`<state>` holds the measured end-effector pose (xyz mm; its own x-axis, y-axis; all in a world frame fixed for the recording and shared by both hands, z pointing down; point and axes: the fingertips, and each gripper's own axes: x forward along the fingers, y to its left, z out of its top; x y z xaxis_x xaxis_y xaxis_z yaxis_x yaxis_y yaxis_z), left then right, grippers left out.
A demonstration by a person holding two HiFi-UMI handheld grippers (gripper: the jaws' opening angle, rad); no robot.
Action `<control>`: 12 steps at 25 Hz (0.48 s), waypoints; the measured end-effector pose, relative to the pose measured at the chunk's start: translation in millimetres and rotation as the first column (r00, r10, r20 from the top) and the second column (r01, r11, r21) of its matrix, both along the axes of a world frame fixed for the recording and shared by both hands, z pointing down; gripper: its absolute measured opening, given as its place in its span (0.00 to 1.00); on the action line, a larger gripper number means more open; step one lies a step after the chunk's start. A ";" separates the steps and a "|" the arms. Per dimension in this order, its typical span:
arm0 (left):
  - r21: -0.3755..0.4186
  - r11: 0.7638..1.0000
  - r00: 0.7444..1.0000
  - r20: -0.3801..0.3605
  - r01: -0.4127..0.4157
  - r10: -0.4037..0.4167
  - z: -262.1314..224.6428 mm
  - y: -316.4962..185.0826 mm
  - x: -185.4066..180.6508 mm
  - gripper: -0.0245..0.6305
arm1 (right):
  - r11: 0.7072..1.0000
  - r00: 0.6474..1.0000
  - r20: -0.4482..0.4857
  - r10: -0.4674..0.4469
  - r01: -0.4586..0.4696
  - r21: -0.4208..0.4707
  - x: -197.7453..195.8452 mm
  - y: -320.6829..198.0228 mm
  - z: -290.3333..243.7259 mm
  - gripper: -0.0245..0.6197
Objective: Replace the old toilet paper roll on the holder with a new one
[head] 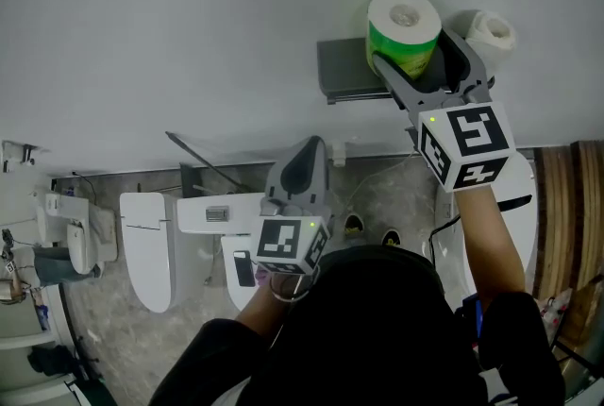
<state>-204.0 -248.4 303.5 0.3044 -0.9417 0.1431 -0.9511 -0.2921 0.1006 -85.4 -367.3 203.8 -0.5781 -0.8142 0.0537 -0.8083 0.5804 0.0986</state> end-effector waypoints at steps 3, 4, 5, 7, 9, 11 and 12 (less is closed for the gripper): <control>0.004 1.000 1.000 -0.001 -0.014 0.014 -0.1 -4.5 -5.1 0.07 | 1.000 1.000 -0.019 0.018 -0.018 -0.004 -3.0 -3.2 -0.6 0.63; 0.007 1.000 1.000 0.000 -0.016 0.016 0.4 -5.5 -7.0 0.07 | 1.000 0.999 -0.021 0.023 -0.024 -0.007 -4.1 -3.9 0.0 0.63; 0.008 1.000 1.000 0.000 -0.018 0.018 1.2 -6.3 -9.0 0.07 | 0.999 0.999 -0.024 0.030 -0.030 -0.011 -5.3 -4.7 0.9 0.63; 0.011 1.000 1.000 -0.004 -0.020 0.021 2.6 -7.4 -12.5 0.07 | 0.999 0.998 -0.033 0.047 -0.048 -0.025 -7.5 -6.1 2.7 0.63; 0.014 1.000 1.000 -0.006 -0.026 0.026 2.1 -7.8 -14.7 0.07 | 0.997 0.997 -0.044 0.062 -0.064 -0.041 -9.3 -7.1 3.1 0.64; 0.018 0.999 0.999 -0.007 -0.032 0.032 -0.6 -8.4 -15.7 0.07 | 0.996 0.996 -0.050 0.070 -0.073 -0.048 -11.1 -8.5 1.6 0.65; 0.018 0.999 0.999 -0.011 -0.036 0.036 -1.3 -8.8 -15.9 0.07 | 0.996 0.996 -0.051 0.070 -0.073 -0.049 -11.9 -9.5 1.3 0.65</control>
